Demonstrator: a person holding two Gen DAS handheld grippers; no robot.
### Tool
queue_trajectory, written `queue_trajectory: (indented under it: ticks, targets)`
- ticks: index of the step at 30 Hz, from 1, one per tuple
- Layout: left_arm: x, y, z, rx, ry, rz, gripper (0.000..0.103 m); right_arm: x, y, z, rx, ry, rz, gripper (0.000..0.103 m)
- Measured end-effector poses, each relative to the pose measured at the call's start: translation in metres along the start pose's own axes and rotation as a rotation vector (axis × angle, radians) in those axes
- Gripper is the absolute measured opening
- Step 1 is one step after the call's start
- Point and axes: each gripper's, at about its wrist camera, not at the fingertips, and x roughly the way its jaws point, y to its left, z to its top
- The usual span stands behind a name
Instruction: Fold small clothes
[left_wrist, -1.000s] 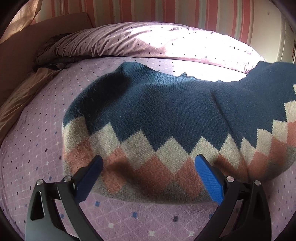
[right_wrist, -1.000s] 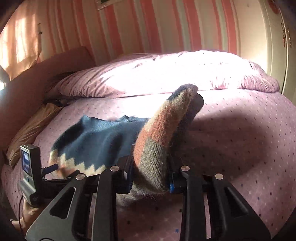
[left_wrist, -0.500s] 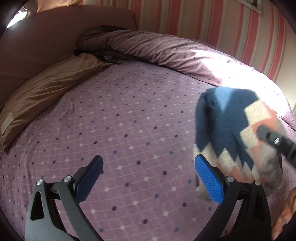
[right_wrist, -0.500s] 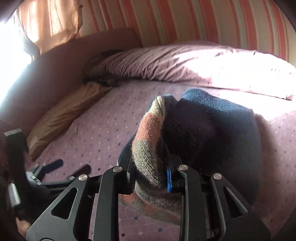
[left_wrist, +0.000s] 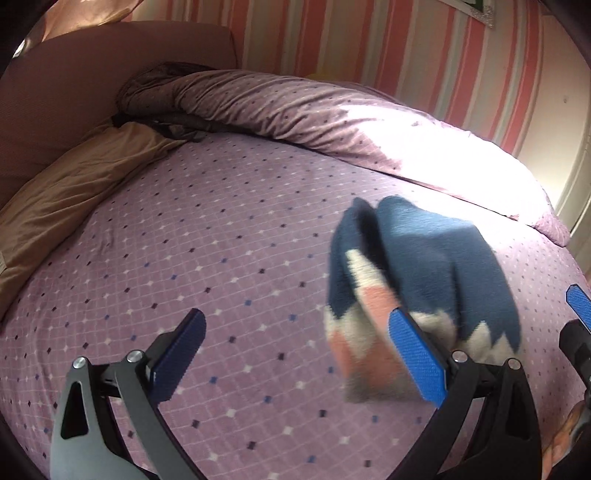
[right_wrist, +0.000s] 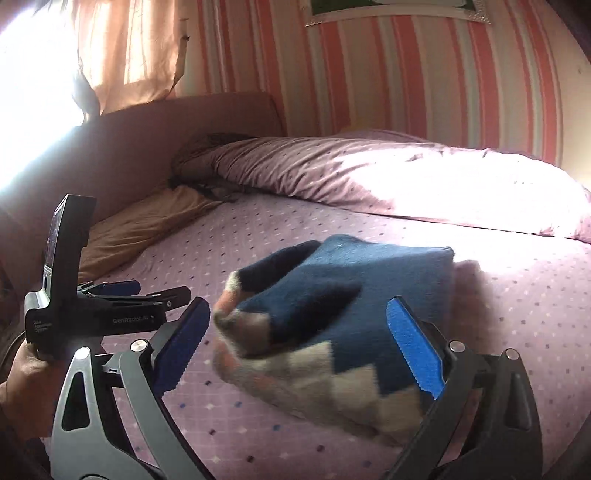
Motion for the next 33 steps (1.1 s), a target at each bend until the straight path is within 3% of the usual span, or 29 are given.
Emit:
queue_trajectory:
  ticks: [3, 7, 11, 14, 24, 26, 29, 31, 32, 33]
  targets:
    - [0.002, -0.048, 0.010, 0.073, -0.004, -0.074, 0.100, -0.019, -0.043, 0.001, 0.034, -0.001, -0.054, 0.098]
    - [0.029, -0.098, 0.015, 0.180, 0.068, -0.058, 0.100, -0.033, -0.088, -0.007, 0.087, 0.024, -0.105, 0.098]
    - [0.072, -0.099, 0.010, 0.154, 0.200, 0.017, 0.100, -0.043, -0.108, -0.018, 0.107, 0.039, -0.113, 0.098]
    - [0.085, -0.092, 0.002, 0.115, 0.244, -0.052, 0.100, -0.043, -0.113, -0.024, 0.108, 0.048, -0.109, 0.099]
    - [0.065, -0.157, 0.004, 0.388, 0.079, 0.116, 0.100, -0.040, -0.117, -0.035, 0.121, 0.073, -0.100, 0.100]
    - [0.072, -0.153, 0.009, 0.358, 0.111, 0.135, 0.100, -0.042, -0.119, -0.035, 0.118, 0.079, -0.107, 0.100]
    - [0.100, -0.119, 0.006, 0.208, 0.236, 0.122, 0.100, -0.045, -0.123, -0.035, 0.119, 0.079, -0.117, 0.100]
    - [0.102, -0.109, 0.003, 0.165, 0.249, 0.042, 0.090, -0.046, -0.124, -0.035, 0.121, 0.079, -0.120, 0.100]
    - [0.102, -0.110, 0.001, 0.179, 0.250, 0.012, 0.070, -0.046, -0.124, -0.034, 0.117, 0.081, -0.124, 0.100]
    - [0.099, -0.113, 0.000, 0.198, 0.241, 0.022, 0.058, -0.045, -0.124, -0.034, 0.114, 0.084, -0.126, 0.100]
